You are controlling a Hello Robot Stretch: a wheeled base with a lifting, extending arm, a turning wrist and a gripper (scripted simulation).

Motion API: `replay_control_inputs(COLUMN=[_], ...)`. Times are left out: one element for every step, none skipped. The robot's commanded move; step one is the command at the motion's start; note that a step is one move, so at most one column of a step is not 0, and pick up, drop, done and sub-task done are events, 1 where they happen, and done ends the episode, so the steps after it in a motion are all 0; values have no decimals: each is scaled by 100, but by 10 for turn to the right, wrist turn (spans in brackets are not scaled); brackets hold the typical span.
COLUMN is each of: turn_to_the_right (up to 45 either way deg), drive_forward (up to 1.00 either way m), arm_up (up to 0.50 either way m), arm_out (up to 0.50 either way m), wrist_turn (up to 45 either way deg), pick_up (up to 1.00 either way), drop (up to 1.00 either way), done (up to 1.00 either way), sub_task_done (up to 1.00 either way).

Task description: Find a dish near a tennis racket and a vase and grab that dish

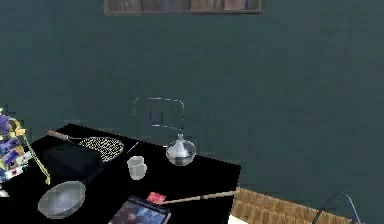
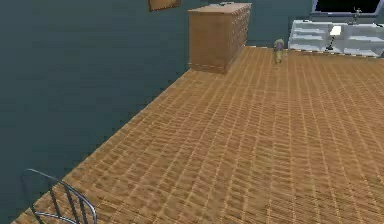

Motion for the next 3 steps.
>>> replay_control_inputs(turn_to_the_right=[450, 450, 30], drive_forward=[0, 0, 0], arm_up=[0, 0, 0], arm_out=[0, 0, 0], wrist_turn=[0, 0, 0], pick_up=[0, 0, 0], drop=[0, 0, 0], done=[0, 0, 0], sub_task_done=[0, 0, 0])
